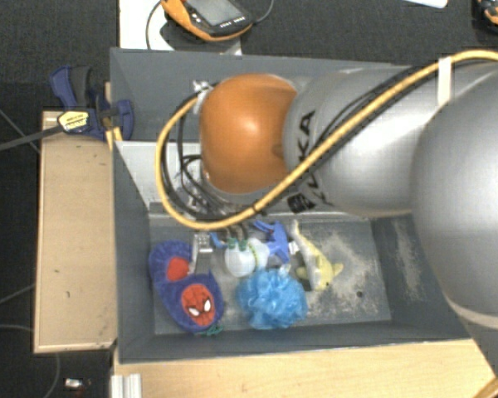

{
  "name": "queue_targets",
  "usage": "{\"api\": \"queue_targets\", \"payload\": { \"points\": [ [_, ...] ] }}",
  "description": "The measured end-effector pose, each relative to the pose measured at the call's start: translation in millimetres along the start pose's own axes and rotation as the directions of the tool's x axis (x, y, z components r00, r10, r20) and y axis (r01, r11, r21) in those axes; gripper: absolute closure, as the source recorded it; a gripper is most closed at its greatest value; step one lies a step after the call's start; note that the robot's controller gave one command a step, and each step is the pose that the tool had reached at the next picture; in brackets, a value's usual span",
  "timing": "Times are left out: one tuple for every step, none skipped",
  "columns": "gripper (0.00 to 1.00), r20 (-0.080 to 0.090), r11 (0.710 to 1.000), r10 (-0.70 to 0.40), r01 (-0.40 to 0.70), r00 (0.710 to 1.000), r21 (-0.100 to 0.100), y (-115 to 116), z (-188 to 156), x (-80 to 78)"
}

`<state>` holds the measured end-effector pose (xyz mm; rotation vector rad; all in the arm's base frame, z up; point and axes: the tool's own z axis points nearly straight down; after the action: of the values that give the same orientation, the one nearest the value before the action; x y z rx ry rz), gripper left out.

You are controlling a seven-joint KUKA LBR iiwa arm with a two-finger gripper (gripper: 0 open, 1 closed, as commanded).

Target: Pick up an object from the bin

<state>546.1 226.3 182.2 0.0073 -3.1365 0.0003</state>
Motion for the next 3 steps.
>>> {"api": "queue_targets", "payload": {
  "points": [
    [0.00, 0.007, 1.000, 0.007, -0.007, 1.000, -0.002, -1, -5, -1.9],
    [0.00, 0.011, 0.999, -0.052, 0.052, 0.999, -0.003, 18, 80, -10.0],
    [0.00, 0.011, 0.998, -0.056, 0.056, 0.998, -0.003, 21, 117, -8.1]
  ]
}}
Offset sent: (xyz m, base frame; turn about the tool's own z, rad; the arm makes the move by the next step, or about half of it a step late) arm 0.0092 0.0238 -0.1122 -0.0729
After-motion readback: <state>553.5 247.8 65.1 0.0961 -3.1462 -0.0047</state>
